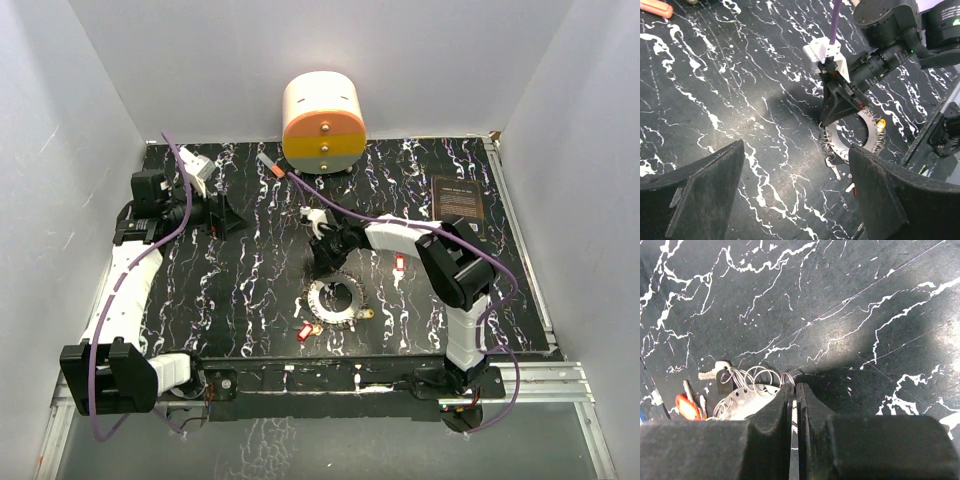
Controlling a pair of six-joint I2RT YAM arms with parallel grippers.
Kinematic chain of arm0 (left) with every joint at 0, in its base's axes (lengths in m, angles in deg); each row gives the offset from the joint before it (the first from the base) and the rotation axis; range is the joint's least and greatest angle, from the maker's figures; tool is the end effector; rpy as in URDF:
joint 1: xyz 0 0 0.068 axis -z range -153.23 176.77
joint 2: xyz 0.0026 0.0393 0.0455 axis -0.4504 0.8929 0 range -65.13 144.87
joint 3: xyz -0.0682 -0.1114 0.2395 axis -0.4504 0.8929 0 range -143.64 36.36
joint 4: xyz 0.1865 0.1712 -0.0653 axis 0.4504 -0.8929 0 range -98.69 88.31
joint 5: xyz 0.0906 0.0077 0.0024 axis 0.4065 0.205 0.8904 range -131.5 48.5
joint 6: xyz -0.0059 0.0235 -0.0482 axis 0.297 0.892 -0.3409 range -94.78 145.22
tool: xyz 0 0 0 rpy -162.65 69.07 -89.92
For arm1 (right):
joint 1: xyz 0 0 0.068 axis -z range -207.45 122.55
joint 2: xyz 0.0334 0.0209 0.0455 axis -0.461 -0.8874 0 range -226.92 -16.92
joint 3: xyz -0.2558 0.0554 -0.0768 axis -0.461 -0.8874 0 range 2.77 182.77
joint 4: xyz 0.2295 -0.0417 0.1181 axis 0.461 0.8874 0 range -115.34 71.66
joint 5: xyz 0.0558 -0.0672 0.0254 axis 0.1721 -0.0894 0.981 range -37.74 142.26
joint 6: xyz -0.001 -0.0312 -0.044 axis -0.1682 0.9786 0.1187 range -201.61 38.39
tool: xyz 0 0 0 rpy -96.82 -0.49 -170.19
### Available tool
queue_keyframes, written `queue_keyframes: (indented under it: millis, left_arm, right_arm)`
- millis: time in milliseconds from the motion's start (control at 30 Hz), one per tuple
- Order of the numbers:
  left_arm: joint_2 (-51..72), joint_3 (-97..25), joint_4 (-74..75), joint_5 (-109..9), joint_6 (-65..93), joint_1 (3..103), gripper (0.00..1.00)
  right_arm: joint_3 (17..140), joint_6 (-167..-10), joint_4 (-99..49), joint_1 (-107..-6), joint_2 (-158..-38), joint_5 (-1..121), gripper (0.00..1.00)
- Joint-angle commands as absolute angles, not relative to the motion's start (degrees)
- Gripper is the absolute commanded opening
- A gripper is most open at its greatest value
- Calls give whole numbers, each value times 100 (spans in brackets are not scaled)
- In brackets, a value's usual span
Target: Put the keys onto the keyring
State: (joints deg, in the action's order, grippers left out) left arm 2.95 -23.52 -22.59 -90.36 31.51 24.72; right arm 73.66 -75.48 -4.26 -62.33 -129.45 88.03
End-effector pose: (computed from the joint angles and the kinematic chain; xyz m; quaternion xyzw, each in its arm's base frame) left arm 0.2585 -0.0175 0.3355 0.2385 0.7766 -0.3220 0.4861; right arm 0.3091 0.2409 0.1479 -0.3918 0.8409 0.3448 0.1433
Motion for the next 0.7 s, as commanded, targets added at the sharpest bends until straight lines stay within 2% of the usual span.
queue_keyframes:
  millis: [0, 100, 233, 500, 667]
  left_arm:
    - [259, -2305, -2073, -9645, 2932, 2471, 84]
    - [310, -2284, -1935, -9953, 2755, 2498, 84]
    - [396, -2353, -1963, -10102, 2728, 2741, 78]
    - [486, -2219, -1687, -10183, 2413, 3016, 89]
    - [757, -2409, -1687, -10079, 2477, 3549, 90]
  right_arm:
    - [6951, -7868, -1515, -6250, -12226, 8790, 8]
    - [6831, -8086, -1748, -6250, -11749, 8743, 8]
    - [6679, -8401, -1945, -6251, -10913, 8663, 8]
    - [5936, -9178, -2535, -6334, -9498, 8120, 8]
    - [5728, -9581, -2753, -6499, -9002, 7790, 8]
